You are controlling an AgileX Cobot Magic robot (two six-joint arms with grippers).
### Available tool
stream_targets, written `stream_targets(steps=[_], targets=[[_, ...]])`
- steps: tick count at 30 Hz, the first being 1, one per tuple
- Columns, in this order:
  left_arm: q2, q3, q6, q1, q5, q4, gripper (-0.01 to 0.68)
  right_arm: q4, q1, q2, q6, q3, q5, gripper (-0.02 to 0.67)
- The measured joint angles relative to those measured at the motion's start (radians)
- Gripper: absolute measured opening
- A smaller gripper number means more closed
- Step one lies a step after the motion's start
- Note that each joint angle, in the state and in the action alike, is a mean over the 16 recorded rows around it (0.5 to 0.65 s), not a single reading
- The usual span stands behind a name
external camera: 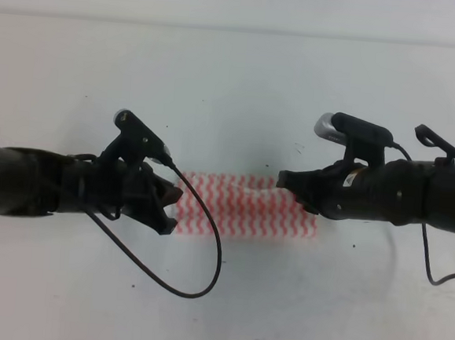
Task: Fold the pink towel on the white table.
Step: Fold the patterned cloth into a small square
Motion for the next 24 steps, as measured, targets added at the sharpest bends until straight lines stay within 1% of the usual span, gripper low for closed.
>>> stream_targets(steps=[24], targets=[[0.006, 0.0, -0.001, 0.0, -0.008, -0.001, -0.004, -0.015, 0.0, 0.001, 0.0, 0.0, -0.002, -0.016]])
